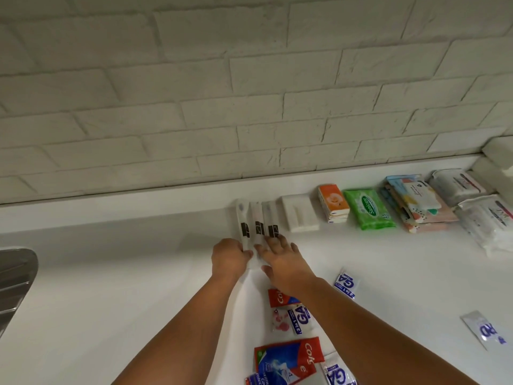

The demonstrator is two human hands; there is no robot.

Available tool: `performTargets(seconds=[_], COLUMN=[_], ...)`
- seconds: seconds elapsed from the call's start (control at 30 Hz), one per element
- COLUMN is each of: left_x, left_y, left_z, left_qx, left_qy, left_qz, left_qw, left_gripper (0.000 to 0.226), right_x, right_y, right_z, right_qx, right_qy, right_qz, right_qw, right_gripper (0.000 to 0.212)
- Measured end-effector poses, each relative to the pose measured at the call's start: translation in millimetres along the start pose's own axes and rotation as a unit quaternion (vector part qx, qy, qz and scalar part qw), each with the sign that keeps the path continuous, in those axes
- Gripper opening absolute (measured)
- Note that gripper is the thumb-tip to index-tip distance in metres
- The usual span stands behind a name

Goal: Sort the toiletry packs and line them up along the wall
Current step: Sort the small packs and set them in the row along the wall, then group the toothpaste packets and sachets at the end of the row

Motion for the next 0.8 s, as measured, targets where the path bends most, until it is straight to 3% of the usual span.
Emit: performTargets(seconds=[0.23,0.43,0.8], left_x=[5.3,12.8,10.0], left_y=[7.7,8.8,8.8], left_z=[3.8,2.6,8.0], left_qx=[0.070,0.078,0.095], left_qy=[0.043,0.038,0.044], left_qz=[0.008,0.035,-0.014], left_qw=[0.997,0.996,0.994], left_gripper=[0.014,0.012,0.021], right_x=[3.6,5.4,-8.0], right_y=[2.1,4.2,2.3], right_z=[0.3,1.0,6.0], right_qx=[-0.001,0.005,0.010], right_qy=[-0.007,-0.011,-0.012], right_qz=[0.004,-0.011,-0.033], right_qw=[1.000,1.000,0.999], right_gripper=[0.054,0.056,0.060])
Point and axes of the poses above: each hand's wrist, its own z-axis away from the middle knuckle, its own x-axis out of the palm, y = z × x, the point moved 6 cm from there along -z, towards the middle knuckle, and after that the axes turned 11 degrees about -z, right-handed, at the moved point
